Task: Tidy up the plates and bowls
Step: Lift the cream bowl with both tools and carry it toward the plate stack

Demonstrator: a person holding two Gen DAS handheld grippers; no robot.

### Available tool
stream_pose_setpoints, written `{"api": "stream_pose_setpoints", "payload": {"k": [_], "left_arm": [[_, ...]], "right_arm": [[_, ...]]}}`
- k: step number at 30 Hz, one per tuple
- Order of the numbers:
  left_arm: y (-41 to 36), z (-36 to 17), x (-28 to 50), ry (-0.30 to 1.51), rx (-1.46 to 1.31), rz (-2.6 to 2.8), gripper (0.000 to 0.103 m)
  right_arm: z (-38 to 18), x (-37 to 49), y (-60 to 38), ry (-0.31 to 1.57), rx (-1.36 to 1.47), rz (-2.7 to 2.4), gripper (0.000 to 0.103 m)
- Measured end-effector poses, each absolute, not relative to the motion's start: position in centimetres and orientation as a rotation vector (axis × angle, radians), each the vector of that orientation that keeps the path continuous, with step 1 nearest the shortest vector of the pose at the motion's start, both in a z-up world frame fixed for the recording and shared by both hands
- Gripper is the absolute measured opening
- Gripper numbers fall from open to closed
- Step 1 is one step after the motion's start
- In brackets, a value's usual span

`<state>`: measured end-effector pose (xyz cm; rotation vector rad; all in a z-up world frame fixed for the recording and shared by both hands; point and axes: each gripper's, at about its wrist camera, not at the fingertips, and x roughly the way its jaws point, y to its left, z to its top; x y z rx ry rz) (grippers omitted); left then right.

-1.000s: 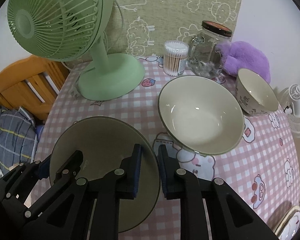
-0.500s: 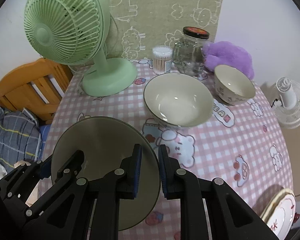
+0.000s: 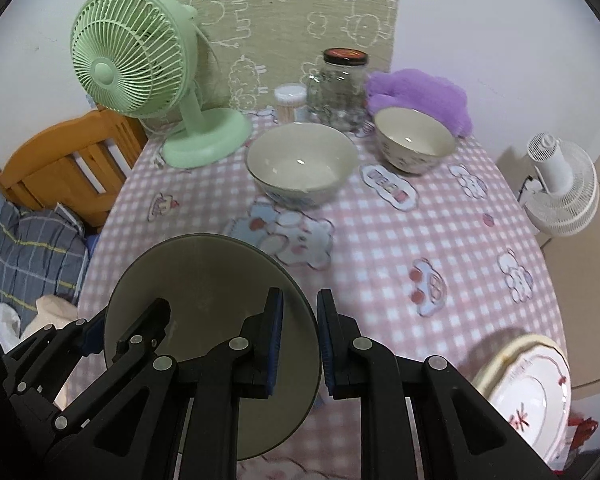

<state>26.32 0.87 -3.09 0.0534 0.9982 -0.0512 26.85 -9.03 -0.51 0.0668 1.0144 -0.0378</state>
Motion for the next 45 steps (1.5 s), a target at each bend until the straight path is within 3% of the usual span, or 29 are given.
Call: {"api": "stream_pose_setpoints", "payload": {"k": [20, 36, 43, 45], "left_arm": [[-5.5, -6.0, 16.3, 1.061, 0.026, 0.011, 0.021], [-5.6, -7.6, 14.1, 1.077, 0.017, 0.081, 0.021], [-5.6, -8.0, 14.4, 1.09, -0.007, 0.062, 0.04], [-5.5, -8.2, 14.4, 1.098, -0.013, 0.052, 0.046]], "right_arm": [[-3.2, 17.1, -16.0, 1.081, 0.022, 0.033, 0.021], [-5.4, 15.3, -16.1, 1.109, 0.001, 0.121, 0.021], [-5.6, 15.6, -15.7, 1.115, -0.004, 0.152, 0.028], [-5.8, 15.7, -15.7, 1.126, -0.003, 0.144, 0.038]]}}
